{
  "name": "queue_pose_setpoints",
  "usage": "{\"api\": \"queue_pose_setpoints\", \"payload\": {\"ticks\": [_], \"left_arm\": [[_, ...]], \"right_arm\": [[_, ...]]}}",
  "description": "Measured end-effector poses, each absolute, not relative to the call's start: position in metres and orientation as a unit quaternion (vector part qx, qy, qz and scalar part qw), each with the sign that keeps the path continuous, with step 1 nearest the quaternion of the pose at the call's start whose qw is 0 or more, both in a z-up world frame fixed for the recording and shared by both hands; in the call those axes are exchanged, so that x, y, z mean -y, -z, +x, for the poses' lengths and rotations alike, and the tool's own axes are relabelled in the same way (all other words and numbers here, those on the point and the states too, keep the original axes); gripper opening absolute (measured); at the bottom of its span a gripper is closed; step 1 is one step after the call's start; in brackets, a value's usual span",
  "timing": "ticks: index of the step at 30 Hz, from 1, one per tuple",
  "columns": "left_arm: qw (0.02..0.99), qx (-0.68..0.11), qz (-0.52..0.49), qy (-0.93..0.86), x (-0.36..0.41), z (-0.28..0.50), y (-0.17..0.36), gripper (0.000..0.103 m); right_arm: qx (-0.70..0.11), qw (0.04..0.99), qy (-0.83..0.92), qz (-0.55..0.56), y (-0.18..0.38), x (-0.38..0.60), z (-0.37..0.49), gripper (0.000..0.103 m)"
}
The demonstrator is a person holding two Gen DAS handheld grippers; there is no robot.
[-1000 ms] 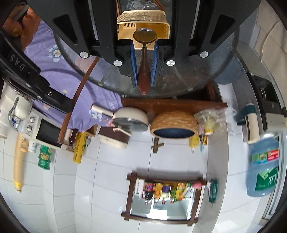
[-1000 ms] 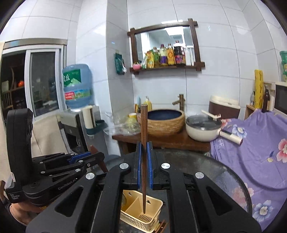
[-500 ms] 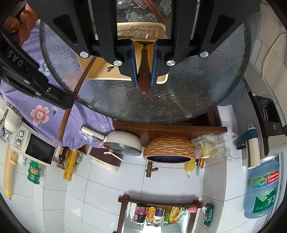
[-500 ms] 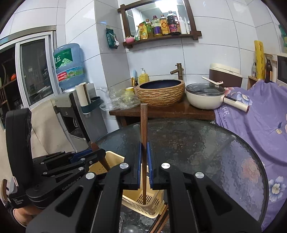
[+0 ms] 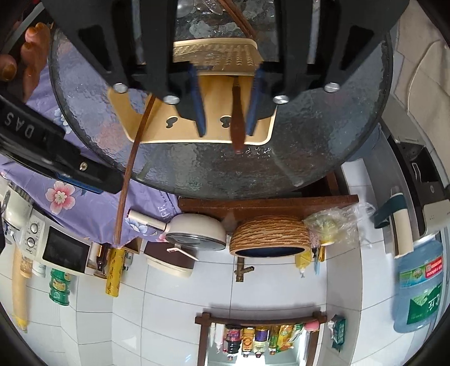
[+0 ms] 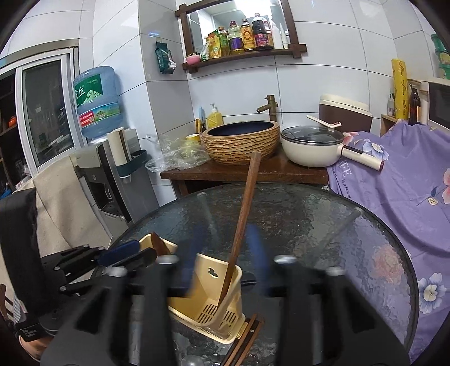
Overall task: Organize utensils
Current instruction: 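Lower the chopstick into the holder and open the right tool while the left drops the spoon in, then bring both tools back down to the loose utensils beside the holder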
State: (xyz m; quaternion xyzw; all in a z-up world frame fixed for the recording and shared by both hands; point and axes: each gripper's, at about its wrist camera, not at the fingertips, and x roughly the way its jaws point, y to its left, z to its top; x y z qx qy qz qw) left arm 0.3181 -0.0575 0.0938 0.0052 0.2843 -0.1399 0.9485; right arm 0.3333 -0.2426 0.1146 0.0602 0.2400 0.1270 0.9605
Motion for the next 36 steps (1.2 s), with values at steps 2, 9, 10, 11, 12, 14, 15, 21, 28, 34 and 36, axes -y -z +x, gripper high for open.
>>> {"api": "queue_pose_setpoints", "payload": {"ticks": [2,9,10,11,12,14,15,21,28,34,36], "left_arm": [[0.953,-0.268,0.007,0.142,0.055,0.308,-0.097,0.055],[0.960,-0.234,-0.013,0.152,0.037,0.266,-0.091,0.094],[0.961,-0.232,-0.023,0.150,0.033,0.261,-0.088,0.096],[0.961,-0.232,-0.034,0.145,0.028,0.255,-0.082,0.096],[0.961,-0.234,-0.040,0.144,0.026,0.252,-0.077,0.096],[0.957,-0.248,-0.047,0.143,0.022,0.245,-0.063,0.096],[0.955,-0.257,-0.045,0.138,0.022,0.242,-0.056,0.096],[0.939,-0.322,-0.034,0.117,0.021,0.238,-0.012,0.096],[0.927,-0.360,-0.008,0.103,0.023,0.237,0.016,0.096],[0.924,-0.368,0.039,0.095,0.037,0.235,0.023,0.096],[0.923,-0.370,0.047,0.093,0.039,0.236,0.024,0.096]], "right_arm": [[-0.223,0.966,-0.117,0.061,-0.115,0.247,0.325,0.061],[-0.230,0.965,-0.106,0.065,-0.093,0.267,0.294,0.072],[-0.239,0.964,-0.101,0.060,-0.085,0.269,0.289,0.073],[-0.248,0.962,-0.100,0.056,-0.079,0.270,0.287,0.074],[-0.264,0.958,-0.101,0.051,-0.068,0.270,0.283,0.075],[-0.303,0.946,-0.110,0.039,-0.045,0.268,0.279,0.075],[-0.320,0.941,-0.111,0.032,-0.035,0.266,0.278,0.075],[-0.385,0.917,-0.103,-0.016,0.024,0.251,0.267,0.075],[-0.418,0.903,-0.089,-0.049,0.048,0.241,0.269,0.075],[-0.436,0.895,-0.079,-0.049,0.057,0.242,0.278,0.074],[-0.438,0.894,-0.075,-0.049,0.059,0.242,0.279,0.073]]}}
